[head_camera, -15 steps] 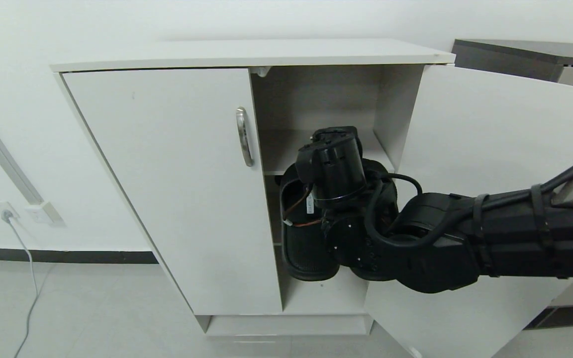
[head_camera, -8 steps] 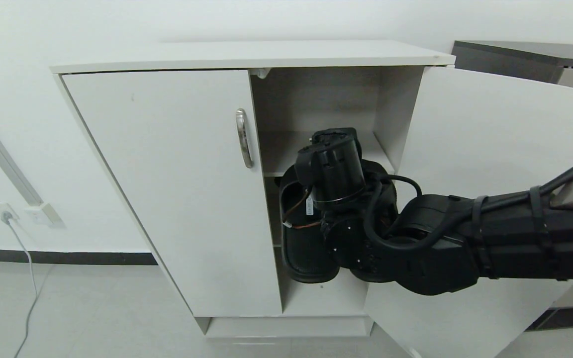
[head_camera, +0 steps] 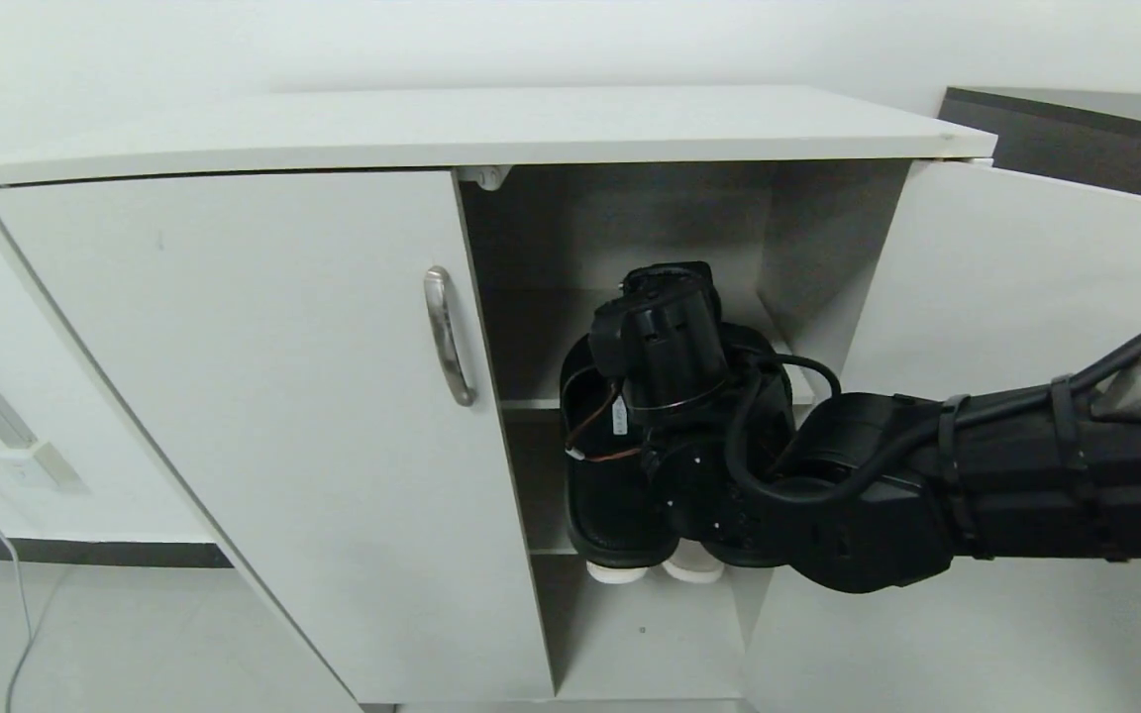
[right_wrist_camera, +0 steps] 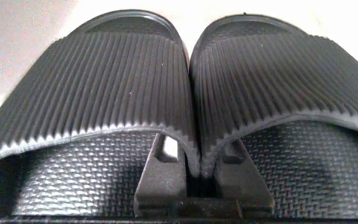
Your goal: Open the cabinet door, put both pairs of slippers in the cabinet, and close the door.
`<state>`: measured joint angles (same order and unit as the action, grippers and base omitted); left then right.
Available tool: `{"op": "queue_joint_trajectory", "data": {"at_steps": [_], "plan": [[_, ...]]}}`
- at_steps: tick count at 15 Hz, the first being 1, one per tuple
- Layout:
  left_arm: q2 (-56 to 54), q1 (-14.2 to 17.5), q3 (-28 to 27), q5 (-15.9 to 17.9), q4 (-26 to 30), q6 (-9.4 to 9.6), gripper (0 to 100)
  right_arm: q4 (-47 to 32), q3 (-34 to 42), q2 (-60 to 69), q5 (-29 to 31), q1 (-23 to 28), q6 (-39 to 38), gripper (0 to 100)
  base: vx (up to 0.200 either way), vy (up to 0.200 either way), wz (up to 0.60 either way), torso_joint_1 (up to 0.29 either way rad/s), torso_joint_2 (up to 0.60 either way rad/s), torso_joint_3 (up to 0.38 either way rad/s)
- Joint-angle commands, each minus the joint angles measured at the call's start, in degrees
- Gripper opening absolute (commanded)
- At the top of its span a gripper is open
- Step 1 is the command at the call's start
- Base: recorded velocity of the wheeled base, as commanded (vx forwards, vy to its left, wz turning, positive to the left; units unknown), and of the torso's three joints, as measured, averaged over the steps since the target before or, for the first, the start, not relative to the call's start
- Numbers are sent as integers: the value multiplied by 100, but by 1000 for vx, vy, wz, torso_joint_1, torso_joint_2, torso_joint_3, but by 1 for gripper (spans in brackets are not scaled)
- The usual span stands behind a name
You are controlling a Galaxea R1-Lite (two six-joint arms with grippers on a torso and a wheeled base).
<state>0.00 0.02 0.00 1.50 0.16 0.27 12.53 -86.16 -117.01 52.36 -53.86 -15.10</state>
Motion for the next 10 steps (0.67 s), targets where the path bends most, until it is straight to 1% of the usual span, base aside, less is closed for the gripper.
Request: {"op": "queue_joint_trajectory", "data": {"at_steps": [1,4,6,8,10], "plan": [[0,6,0,-1,2,0,0,-5,12,29,2,-11,-1,0,0,0,0,0,0,0],[0,6,0,-1,2,0,0,-32,-15,20,-6,-2,51,0,0,0,0,0,0,0],[9,6,0,-1,2,0,0,-40,-138,-50,-138,130,157,0,0,0,0,0,0,0],[9,-2,0,-1,2,0,0,-93,-428,-217,-481,323,271,0,0,0,0,0,0,0],[0,6,0,-1,2,-9,0,-313,-823,-411,-586,455,298,0,0,0,0,0,0,0]]}}
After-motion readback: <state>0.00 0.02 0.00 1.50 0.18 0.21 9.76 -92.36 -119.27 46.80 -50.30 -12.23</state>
